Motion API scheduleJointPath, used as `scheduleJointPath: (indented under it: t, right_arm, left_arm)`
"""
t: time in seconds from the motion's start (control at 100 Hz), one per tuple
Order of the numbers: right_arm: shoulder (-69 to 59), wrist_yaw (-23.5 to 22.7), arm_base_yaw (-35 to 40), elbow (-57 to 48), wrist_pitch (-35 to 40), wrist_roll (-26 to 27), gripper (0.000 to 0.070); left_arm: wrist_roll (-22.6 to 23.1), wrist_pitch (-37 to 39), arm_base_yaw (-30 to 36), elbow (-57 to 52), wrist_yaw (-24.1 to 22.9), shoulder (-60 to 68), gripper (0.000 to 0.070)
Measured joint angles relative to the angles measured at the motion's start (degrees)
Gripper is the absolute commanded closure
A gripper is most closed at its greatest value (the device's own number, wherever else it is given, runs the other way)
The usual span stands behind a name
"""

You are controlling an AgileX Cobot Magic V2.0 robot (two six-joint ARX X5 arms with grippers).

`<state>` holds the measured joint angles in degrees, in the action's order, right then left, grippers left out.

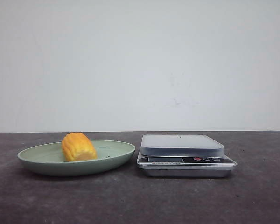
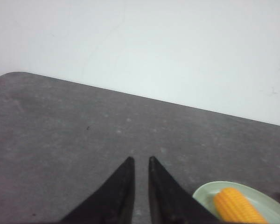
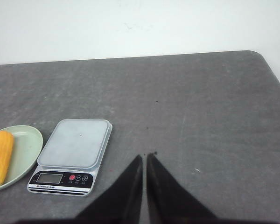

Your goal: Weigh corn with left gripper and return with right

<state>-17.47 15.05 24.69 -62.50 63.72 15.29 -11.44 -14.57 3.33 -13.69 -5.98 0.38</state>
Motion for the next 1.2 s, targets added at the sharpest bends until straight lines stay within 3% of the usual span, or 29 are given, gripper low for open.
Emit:
scheduleJointPath:
  t: [0.37, 0.62, 0.79, 1.2]
  right_arm:
    - [0.0, 0.0, 0.0, 0.0, 0.0, 0.0, 0.0693]
    - [0.0, 0.0, 0.0, 0.0, 0.0, 0.0, 0.0693]
    - [0.0, 0.0, 0.0, 0.0, 0.0, 0.0, 0.0693]
    - [0.0, 0.0, 0.0, 0.0, 0.0, 0.0, 0.0693]
  left_arm:
    - [1.5, 11.0, -1.2, 11.2, 0.1, 0.0, 0.0688]
    - [1.8, 10.7, -1.2, 11.9, 0.2, -0.2, 0.0688]
    - [1.9, 4.1, -1.2, 11.9, 0.4, -0.2, 0.0687]
    - [2.1, 4.2, -1.2, 11.9, 0.5, -0.1, 0.0688]
